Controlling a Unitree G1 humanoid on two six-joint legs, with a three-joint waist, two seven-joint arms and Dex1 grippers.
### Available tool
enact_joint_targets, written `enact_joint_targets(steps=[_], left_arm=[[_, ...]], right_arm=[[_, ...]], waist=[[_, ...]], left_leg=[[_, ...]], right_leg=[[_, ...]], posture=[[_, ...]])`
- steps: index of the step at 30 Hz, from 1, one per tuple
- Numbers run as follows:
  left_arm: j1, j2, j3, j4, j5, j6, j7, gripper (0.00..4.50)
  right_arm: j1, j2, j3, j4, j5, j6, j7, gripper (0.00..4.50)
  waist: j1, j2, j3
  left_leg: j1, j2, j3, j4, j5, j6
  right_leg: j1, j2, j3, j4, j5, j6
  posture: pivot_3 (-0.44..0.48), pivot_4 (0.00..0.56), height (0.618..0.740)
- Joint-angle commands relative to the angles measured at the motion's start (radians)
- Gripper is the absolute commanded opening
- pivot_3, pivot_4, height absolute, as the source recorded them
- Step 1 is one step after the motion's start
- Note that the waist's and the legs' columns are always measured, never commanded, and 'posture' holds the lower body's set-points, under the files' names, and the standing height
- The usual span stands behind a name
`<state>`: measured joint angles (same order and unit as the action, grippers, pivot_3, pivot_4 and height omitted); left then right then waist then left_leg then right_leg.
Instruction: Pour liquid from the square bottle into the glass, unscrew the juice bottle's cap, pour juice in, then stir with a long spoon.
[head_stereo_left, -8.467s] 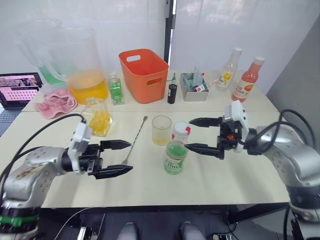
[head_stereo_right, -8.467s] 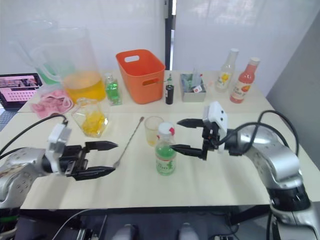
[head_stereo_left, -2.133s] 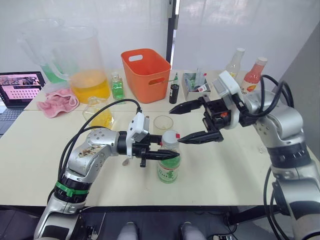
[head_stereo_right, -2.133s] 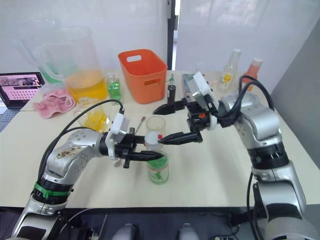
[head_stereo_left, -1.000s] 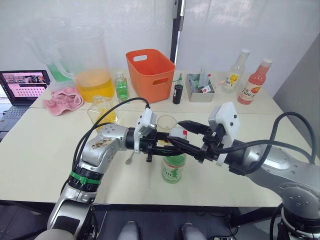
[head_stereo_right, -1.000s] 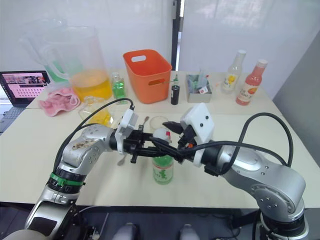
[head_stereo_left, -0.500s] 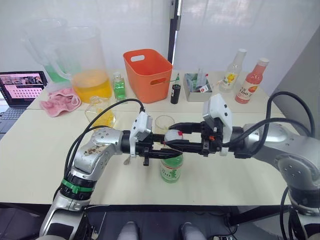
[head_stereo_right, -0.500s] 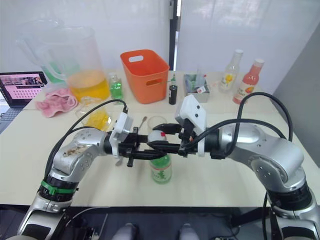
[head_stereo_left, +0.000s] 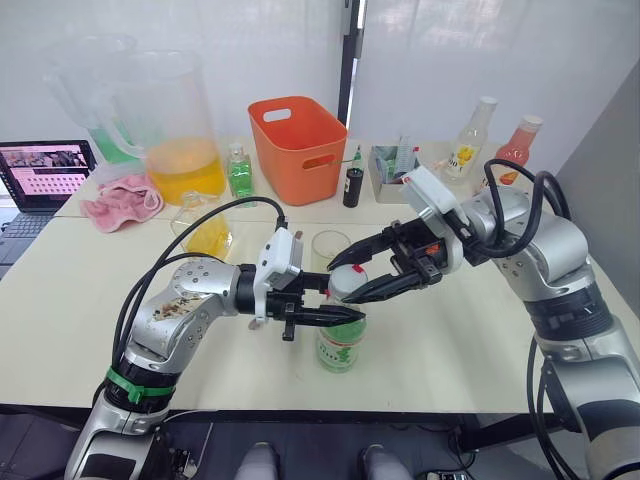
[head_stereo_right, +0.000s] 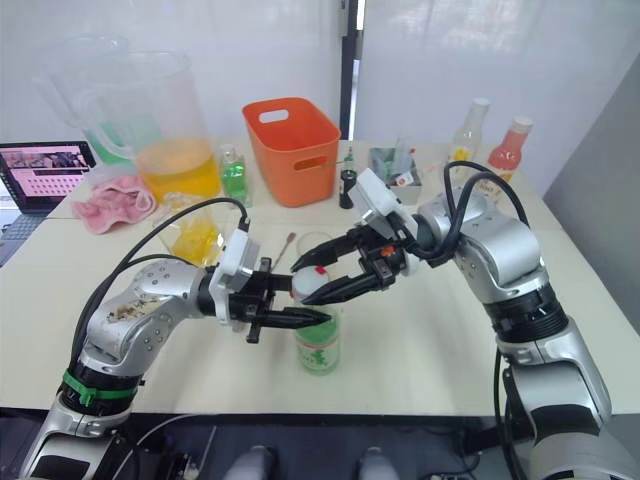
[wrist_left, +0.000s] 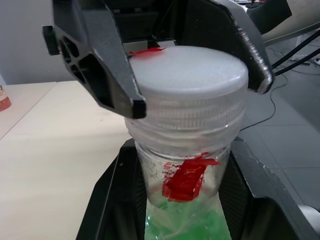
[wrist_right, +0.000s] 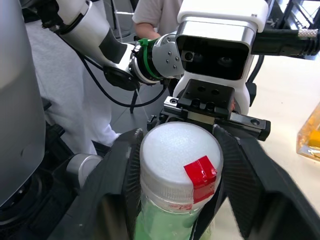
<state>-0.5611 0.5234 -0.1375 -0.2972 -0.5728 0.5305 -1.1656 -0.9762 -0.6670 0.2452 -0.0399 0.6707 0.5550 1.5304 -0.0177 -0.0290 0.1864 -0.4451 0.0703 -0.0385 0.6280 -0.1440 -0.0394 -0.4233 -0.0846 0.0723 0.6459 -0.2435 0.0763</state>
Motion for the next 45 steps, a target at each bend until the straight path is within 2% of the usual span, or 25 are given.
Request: enact_joint_targets(steps=[1,3,4,6,11,15,17,20,22,25,34,37,43,45], left_arm=[[0.002,-0.004,0.010,-0.012,0.001,-0.025,0.018,1.38],[0.007,-0.007,0.010,-0.010,0.003,-0.031,0.023,1.38],[0.008,-0.007,0.010,-0.010,0.004,-0.032,0.024,1.38],[0.012,-0.012,0.009,-0.006,0.006,-0.037,0.029,1.38],[0.012,-0.030,-0.003,0.031,0.017,-0.064,0.015,1.38],[0.012,-0.030,-0.005,0.037,0.017,-0.072,0.010,1.38],[0.007,-0.039,-0.011,0.057,0.024,-0.083,0.006,1.38],[0.004,-0.044,-0.014,0.069,0.028,-0.092,0.003,1.38],[-0.012,-0.060,-0.033,0.109,0.029,-0.100,-0.021,1.38],[-0.031,-0.074,-0.047,0.143,0.035,-0.108,-0.043,1.36],[-0.057,-0.086,-0.058,0.179,0.045,-0.121,-0.073,1.36],[-0.063,-0.088,-0.059,0.184,0.049,-0.122,-0.075,1.36],[-0.058,-0.086,-0.055,0.174,0.049,-0.113,-0.062,1.36],[-0.052,-0.083,-0.051,0.165,0.051,-0.109,-0.052,1.36]], right_arm=[[-0.031,-0.001,-0.038,-0.020,0.009,0.008,0.024,3.76],[-0.029,-0.004,-0.063,-0.022,0.010,0.013,-0.001,4.46],[-0.027,-0.005,-0.077,-0.023,0.011,0.016,-0.015,4.50],[-0.026,-0.025,-0.128,-0.033,0.005,0.022,-0.073,4.50],[0.063,-0.118,-0.288,-0.263,0.164,0.261,-0.282,4.50],[0.086,-0.125,-0.316,-0.316,0.209,0.318,-0.353,4.50],[0.141,-0.126,-0.339,-0.390,0.212,0.350,-0.454,4.50],[0.170,-0.126,-0.353,-0.433,0.225,0.370,-0.516,4.50],[0.262,-0.080,-0.384,-0.585,0.245,0.469,-0.763,4.50],[0.324,-0.042,-0.392,-0.689,0.262,0.551,-0.957,4.50],[0.331,-0.012,-0.407,-0.719,0.376,0.612,-1.138,4.50],[0.332,-0.004,-0.413,-0.711,0.427,0.609,-1.177,3.70],[0.327,-0.038,-0.395,-0.695,0.477,0.593,-1.180,1.67],[0.324,-0.058,-0.377,-0.680,0.469,0.580,-1.145,1.65]], waist=[[0.000,0.000,0.000],[0.000,0.000,0.000],[0.001,0.000,0.000],[0.003,0.000,0.000],[0.012,0.000,0.000],[0.003,0.000,0.000],[0.004,0.000,0.000],[0.008,0.000,0.000],[0.013,-0.001,-0.001],[0.017,-0.001,-0.001],[0.019,0.000,-0.001],[0.019,-0.001,-0.001],[0.019,0.000,-0.001],[0.018,0.000,-0.001]], left_leg=[[0.000,0.000,0.000,0.000,0.000,0.000],[0.000,0.000,0.000,0.000,0.000,0.000],[0.000,0.000,0.000,0.000,0.000,0.000],[0.000,0.000,0.000,0.000,0.000,0.000],[0.000,0.000,0.000,0.000,0.000,0.000],[0.001,0.000,0.000,0.000,0.000,0.000],[0.002,0.000,0.000,0.000,0.000,0.000],[0.002,0.000,0.000,0.002,0.000,0.000],[0.001,0.000,0.001,0.002,0.000,0.000],[0.000,0.000,0.000,0.001,0.000,0.000],[0.000,0.000,0.000,0.003,0.001,0.000],[0.000,0.000,0.000,0.003,0.001,0.001],[0.000,0.000,0.000,0.003,0.001,0.001],[0.000,0.000,0.000,0.003,0.001,0.001]], right_leg=[[0.000,0.000,0.000,0.000,0.000,0.000],[0.000,0.000,0.000,0.000,0.000,0.000],[0.000,0.000,0.000,0.000,0.000,0.000],[0.000,0.000,0.000,0.000,0.000,0.000],[0.000,0.000,0.000,0.000,0.001,-0.002],[0.001,0.000,0.000,0.000,0.000,0.000],[0.001,0.000,0.000,0.000,0.001,-0.001],[0.002,0.000,0.000,-0.001,-0.001,-0.004],[0.002,0.000,0.000,-0.001,-0.001,-0.003],[0.001,0.000,0.000,0.000,0.001,0.000],[0.002,0.000,0.000,-0.002,-0.002,-0.006],[0.002,0.000,0.000,-0.002,-0.002,-0.006],[0.003,0.000,0.000,-0.002,-0.002,-0.006],[0.003,0.000,0.000,-0.002,-0.002,-0.006]], posture=[[0.000,0.150,0.703],[0.000,0.150,0.703],[0.000,0.150,0.703],[0.000,0.150,0.703],[0.000,0.150,0.703],[0.000,0.150,0.703],[0.000,0.150,0.703],[0.000,0.150,0.703],[0.000,0.150,0.703],[0.000,0.150,0.703],[0.000,0.150,0.703],[0.000,0.150,0.703],[0.000,0.150,0.703],[0.000,0.150,0.703]])
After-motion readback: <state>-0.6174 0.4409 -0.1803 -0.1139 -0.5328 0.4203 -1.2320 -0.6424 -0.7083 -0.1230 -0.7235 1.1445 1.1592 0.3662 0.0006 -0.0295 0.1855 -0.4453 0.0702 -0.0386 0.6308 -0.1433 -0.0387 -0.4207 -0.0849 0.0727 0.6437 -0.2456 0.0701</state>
